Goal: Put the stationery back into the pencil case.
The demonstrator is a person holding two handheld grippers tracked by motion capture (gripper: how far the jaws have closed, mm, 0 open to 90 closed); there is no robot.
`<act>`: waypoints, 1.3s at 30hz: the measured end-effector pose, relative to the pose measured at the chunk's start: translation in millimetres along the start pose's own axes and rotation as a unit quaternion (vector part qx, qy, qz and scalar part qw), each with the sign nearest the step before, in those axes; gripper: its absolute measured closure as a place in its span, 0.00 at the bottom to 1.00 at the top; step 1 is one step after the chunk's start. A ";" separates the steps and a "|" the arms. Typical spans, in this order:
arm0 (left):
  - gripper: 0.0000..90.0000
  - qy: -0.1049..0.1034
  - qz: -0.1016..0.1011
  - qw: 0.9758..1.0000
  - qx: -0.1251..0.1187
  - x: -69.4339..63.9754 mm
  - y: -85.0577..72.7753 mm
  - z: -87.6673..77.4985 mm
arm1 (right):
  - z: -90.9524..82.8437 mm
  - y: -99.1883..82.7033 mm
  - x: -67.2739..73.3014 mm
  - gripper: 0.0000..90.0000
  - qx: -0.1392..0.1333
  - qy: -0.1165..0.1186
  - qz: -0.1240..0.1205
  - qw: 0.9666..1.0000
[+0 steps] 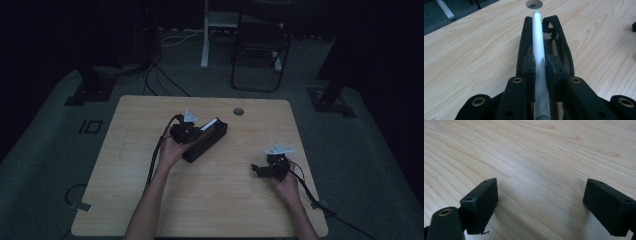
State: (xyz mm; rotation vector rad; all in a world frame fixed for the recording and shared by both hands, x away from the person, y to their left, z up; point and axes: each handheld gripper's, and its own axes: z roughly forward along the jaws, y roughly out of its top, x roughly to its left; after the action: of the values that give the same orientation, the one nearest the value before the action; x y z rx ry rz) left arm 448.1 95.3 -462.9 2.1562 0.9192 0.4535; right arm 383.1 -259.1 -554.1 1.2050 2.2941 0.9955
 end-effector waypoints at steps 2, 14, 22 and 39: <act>0.87 0.000 0.002 1.000 0.001 -0.3 0.0 0.8 | 0.0 0.0 0.0 0.14 0.000 0.000 0.000 1.000; 0.87 -0.003 0.008 1.000 0.012 -6.0 0.4 8.9 | 0.0 0.0 0.0 0.14 0.000 0.000 0.000 1.000; 0.87 -0.003 0.013 1.000 0.018 -9.2 0.3 13.3 | 0.0 0.0 0.0 0.14 0.000 0.000 0.000 1.000; 0.53 0.028 0.027 0.999 0.001 2.7 -4.0 -24.4 | 0.0 0.0 0.0 0.14 0.000 0.000 -0.001 1.000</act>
State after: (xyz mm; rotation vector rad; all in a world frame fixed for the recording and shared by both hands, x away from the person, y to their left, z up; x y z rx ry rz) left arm 434.4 111.2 -449.5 2.1850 0.8942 0.5433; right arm 383.1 -259.2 -554.1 1.2030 2.2953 0.9951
